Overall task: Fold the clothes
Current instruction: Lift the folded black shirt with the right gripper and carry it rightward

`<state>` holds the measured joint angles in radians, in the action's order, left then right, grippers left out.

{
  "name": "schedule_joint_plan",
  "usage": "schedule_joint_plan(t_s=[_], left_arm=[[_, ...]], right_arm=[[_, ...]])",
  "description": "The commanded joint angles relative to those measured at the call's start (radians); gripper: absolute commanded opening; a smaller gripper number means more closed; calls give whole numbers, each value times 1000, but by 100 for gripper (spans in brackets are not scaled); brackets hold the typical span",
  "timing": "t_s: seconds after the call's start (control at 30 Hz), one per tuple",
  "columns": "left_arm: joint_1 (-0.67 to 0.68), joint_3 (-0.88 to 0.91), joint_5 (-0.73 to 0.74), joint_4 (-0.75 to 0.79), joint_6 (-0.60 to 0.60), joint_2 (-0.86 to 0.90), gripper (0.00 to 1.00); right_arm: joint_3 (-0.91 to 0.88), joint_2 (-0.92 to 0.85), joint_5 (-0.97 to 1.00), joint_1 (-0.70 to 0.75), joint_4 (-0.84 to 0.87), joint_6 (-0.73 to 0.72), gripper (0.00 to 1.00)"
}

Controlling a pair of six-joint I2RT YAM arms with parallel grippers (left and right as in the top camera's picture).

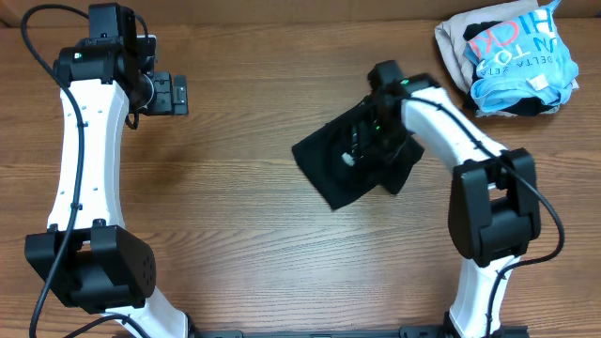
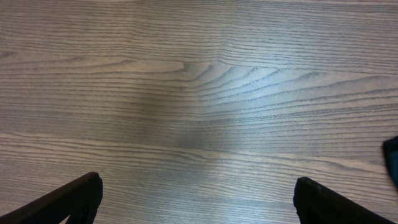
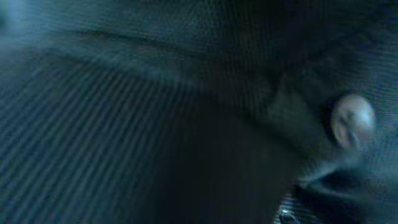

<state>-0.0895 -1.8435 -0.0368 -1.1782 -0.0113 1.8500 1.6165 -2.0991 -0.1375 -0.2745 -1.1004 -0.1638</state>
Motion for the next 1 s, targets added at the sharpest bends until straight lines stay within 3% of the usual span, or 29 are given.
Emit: schedule_joint_plan(t_s=[0.0,0.37,0.5,0.63,0.97], left_arm=[[-2,-24,12,1,-19,11,100],[-2,-24,12,-3,-19,11,100],[-2,-24,12,-4,-19,11,100],[-2,-24,12,-3,-19,11,100],[-2,-24,12,-2,-19,11,100]], right_arm=[[68,103,21,-58,-20,155,76],[6,91,72,-246,8,270,83],[-18,50,155,-258,39,269,85],[-36,10,196,-251,88,273,95],[-81,0,132,-268,80,309,95]])
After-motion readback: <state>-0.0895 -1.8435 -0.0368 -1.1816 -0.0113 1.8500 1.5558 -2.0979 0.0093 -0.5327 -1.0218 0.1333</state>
